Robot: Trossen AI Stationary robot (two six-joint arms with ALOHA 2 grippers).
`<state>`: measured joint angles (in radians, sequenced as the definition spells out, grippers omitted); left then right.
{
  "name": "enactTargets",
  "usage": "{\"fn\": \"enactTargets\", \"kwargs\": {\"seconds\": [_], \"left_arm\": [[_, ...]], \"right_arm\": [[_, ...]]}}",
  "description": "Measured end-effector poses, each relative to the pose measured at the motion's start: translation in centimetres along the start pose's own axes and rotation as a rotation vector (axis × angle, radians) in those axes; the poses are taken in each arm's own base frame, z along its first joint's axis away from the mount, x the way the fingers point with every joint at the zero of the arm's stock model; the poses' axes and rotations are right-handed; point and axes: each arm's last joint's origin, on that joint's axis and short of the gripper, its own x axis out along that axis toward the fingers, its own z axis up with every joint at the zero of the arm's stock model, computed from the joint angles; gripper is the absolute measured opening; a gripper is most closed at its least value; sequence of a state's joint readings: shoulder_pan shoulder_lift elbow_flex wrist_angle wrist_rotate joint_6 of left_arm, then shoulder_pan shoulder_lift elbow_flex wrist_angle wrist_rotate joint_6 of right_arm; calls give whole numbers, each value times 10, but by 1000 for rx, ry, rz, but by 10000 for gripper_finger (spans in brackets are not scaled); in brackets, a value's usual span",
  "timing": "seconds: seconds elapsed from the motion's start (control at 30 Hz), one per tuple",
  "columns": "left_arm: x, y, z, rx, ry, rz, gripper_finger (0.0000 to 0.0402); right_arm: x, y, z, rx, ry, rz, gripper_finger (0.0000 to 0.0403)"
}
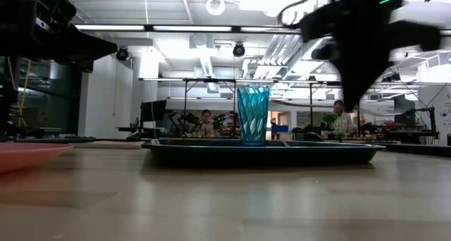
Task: Pick and place plate/cup/fork/spoon on tray
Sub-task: Put the orange fork on the black tray
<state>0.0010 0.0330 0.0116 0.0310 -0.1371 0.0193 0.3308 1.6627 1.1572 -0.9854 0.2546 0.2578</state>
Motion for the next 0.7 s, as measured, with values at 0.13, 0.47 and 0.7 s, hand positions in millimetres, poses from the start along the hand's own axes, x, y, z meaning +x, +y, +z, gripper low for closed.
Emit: {"fn": "enactTargets", "kwargs": {"seconds": [0.13, 0.47, 0.7], "left_arm": [[0, 0, 0, 0, 0, 0, 0], [0, 0, 0, 0, -1, 0, 0], [0, 0, 0, 0, 0, 0, 0]], "right_arm": [[8, -32, 20, -49, -113, 25, 1], [40, -61, 37, -175, -124, 79, 1], [64, -58, 43, -210, -93, 83, 0]]}}
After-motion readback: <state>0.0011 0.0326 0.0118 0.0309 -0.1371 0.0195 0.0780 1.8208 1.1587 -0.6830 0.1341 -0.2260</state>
